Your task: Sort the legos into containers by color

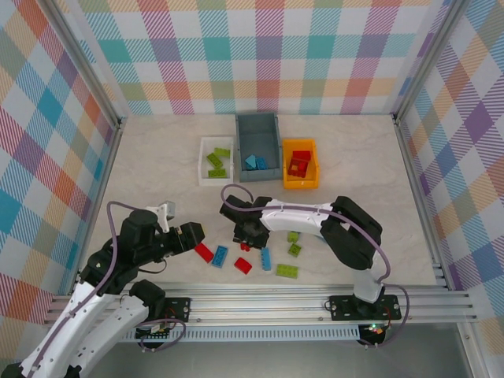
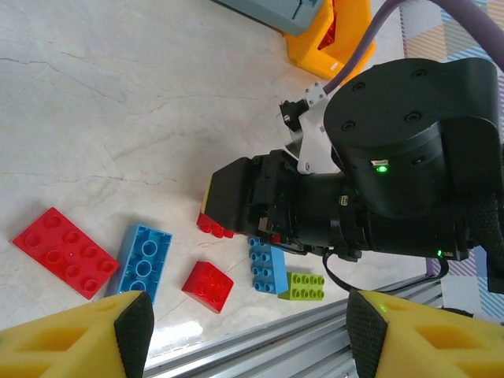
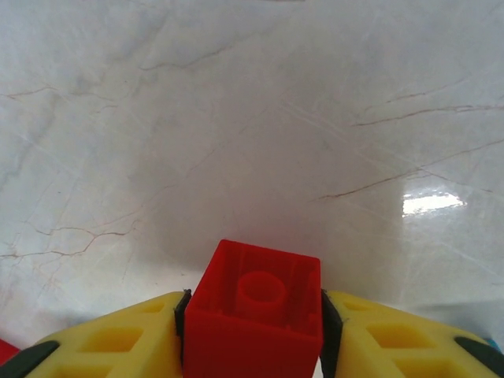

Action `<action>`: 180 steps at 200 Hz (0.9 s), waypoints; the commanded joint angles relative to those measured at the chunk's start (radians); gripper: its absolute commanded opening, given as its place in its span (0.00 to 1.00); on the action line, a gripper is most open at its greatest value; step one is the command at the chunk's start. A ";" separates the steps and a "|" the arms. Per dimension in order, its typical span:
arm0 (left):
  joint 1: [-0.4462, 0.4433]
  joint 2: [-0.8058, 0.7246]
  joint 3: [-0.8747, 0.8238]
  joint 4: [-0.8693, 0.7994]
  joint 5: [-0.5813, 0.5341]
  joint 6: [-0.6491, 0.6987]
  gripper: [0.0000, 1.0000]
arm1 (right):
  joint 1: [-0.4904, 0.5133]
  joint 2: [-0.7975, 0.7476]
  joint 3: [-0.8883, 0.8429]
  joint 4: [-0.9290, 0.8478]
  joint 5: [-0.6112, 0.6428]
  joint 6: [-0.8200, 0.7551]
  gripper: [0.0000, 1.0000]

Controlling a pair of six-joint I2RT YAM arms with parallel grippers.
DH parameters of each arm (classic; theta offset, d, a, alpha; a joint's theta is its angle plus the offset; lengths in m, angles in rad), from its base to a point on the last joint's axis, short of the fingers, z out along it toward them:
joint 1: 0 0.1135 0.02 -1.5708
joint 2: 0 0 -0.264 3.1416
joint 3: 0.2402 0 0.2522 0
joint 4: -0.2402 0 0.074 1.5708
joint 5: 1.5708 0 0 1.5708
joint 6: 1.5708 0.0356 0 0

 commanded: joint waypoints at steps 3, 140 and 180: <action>-0.004 -0.003 -0.015 0.036 0.030 -0.007 0.67 | -0.003 -0.001 0.034 -0.010 0.010 0.006 0.36; -0.300 0.696 0.241 0.605 -0.181 -0.063 0.65 | -0.572 -0.194 0.154 -0.060 0.161 -0.601 0.29; -0.371 0.857 0.346 0.648 -0.295 -0.064 0.64 | -0.671 0.032 0.356 -0.020 0.009 -0.715 0.32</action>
